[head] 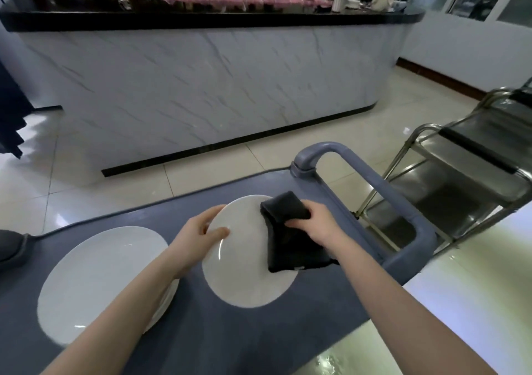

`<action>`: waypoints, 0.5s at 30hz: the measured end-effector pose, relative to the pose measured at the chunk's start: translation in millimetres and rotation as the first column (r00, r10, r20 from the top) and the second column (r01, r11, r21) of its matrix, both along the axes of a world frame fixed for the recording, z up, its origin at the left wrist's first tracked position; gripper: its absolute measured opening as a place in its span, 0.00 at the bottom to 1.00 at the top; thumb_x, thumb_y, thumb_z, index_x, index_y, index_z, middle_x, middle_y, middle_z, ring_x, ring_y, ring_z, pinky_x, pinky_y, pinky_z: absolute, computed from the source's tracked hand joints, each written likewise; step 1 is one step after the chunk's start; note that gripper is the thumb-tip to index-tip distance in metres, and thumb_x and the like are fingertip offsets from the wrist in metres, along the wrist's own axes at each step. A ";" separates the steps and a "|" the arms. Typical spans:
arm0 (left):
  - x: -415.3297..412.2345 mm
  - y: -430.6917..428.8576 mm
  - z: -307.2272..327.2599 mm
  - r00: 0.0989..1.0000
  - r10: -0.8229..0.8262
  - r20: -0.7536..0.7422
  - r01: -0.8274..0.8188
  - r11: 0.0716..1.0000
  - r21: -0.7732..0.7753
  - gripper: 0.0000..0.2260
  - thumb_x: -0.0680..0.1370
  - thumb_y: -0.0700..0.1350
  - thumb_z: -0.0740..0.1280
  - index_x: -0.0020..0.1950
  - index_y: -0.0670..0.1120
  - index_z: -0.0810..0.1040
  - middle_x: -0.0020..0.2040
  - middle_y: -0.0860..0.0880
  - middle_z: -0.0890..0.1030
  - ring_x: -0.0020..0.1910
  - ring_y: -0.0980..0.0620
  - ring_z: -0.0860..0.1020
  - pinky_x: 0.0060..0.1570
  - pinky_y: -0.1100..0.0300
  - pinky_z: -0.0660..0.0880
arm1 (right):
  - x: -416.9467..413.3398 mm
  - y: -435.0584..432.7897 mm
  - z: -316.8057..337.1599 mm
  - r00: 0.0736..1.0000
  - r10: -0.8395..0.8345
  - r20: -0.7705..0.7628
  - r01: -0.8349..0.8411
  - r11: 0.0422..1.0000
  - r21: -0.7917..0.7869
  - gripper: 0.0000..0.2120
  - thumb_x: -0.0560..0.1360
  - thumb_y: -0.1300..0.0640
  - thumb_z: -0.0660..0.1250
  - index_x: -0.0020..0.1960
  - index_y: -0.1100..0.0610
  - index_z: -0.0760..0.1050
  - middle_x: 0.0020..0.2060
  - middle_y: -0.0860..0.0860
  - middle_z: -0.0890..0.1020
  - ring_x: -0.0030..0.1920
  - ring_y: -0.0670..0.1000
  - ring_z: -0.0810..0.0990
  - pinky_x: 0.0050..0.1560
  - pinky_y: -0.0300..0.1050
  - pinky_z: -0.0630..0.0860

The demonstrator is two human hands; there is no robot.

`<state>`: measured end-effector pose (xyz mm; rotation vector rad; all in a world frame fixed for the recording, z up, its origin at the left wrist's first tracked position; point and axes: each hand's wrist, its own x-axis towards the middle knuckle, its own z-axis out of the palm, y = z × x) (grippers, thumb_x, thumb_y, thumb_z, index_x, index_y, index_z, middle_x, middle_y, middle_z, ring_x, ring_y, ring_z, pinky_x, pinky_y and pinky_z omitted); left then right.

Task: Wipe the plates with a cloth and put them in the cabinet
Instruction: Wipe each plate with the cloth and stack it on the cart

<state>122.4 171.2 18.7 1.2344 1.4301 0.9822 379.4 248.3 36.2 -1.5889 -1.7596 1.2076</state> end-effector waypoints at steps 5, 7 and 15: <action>2.8 -11.5 -29.8 0.925 0.283 0.252 -0.273 0.959 -0.077 0.18 0.81 0.38 0.66 0.57 0.62 0.80 0.50 0.56 0.85 0.50 0.48 0.82 0.38 0.52 0.81 | 11.4 -10.0 -23.1 0.968 -0.236 0.084 0.225 0.966 0.128 0.10 0.76 0.58 0.70 0.57 0.56 0.78 0.45 0.48 0.80 0.48 0.49 0.76 0.48 0.44 0.72; 6.4 -11.0 -43.7 0.838 0.391 0.380 -0.355 0.920 -0.163 0.15 0.81 0.39 0.66 0.62 0.57 0.79 0.55 0.51 0.84 0.52 0.44 0.82 0.38 0.50 0.81 | 28.1 -20.3 -32.2 0.946 -0.308 0.099 0.293 0.945 0.144 0.06 0.76 0.57 0.70 0.52 0.54 0.78 0.41 0.46 0.79 0.44 0.48 0.76 0.41 0.40 0.71; 60.2 16.6 -93.1 0.665 0.606 0.437 -0.455 0.793 -0.406 0.14 0.83 0.41 0.64 0.69 0.48 0.74 0.56 0.44 0.80 0.48 0.43 0.79 0.41 0.48 0.80 | 93.3 -30.2 -43.1 0.892 -0.401 0.209 0.366 0.912 0.185 0.03 0.76 0.53 0.69 0.44 0.49 0.76 0.38 0.43 0.80 0.41 0.45 0.77 0.39 0.42 0.70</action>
